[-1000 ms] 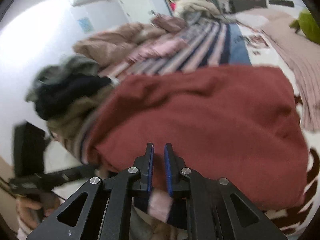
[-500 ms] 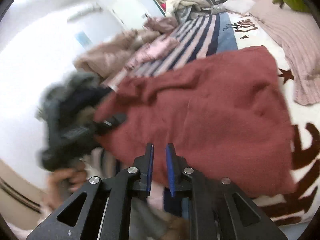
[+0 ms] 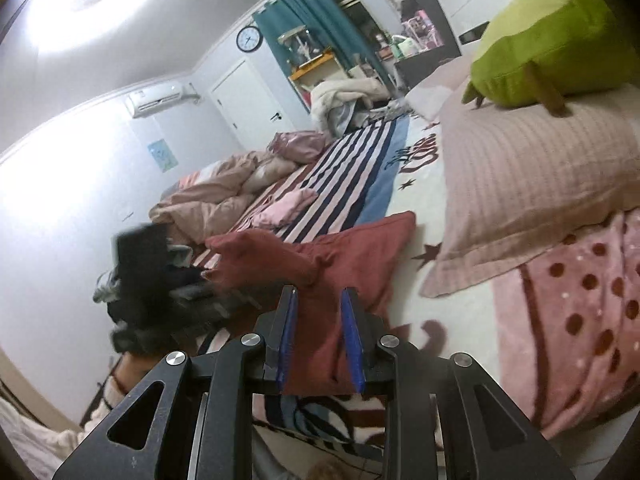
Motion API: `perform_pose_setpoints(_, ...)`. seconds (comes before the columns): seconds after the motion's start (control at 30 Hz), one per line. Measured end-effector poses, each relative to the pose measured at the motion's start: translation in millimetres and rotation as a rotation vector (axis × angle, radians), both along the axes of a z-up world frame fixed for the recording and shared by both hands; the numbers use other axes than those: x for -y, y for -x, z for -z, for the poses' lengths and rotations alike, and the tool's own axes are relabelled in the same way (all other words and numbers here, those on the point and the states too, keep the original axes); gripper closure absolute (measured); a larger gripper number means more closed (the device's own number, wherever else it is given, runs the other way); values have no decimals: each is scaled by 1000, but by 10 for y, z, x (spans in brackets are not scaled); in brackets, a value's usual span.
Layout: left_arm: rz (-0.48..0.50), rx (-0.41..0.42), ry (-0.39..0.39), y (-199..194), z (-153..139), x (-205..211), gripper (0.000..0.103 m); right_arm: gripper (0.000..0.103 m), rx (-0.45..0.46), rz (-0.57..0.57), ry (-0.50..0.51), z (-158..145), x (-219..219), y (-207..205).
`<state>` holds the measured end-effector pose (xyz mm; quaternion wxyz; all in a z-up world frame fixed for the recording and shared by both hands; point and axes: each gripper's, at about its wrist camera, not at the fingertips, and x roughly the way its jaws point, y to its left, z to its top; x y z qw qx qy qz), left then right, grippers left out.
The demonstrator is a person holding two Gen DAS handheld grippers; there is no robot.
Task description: Fold small clothes
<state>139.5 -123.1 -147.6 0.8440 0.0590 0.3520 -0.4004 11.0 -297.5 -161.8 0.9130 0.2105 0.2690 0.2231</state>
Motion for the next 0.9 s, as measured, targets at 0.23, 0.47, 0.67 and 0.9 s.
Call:
perform_pose_setpoints(0.23,86,-174,120,-14,406,153,56,84,-46,35,6,110,146,5)
perform_pose_setpoints(0.47,12,-183,219,260,60,-569,40,83,-32,-28,46,-1,-107,-155)
perform_pose_setpoints(0.67,-157,-116,188,345,-8,-1207,39,96,-57,-218,113,34,-736,-307)
perform_pose_setpoints(0.9,-258,-113,210,260,71,-1402,39,96,-278,-85,341,507,-736,-484)
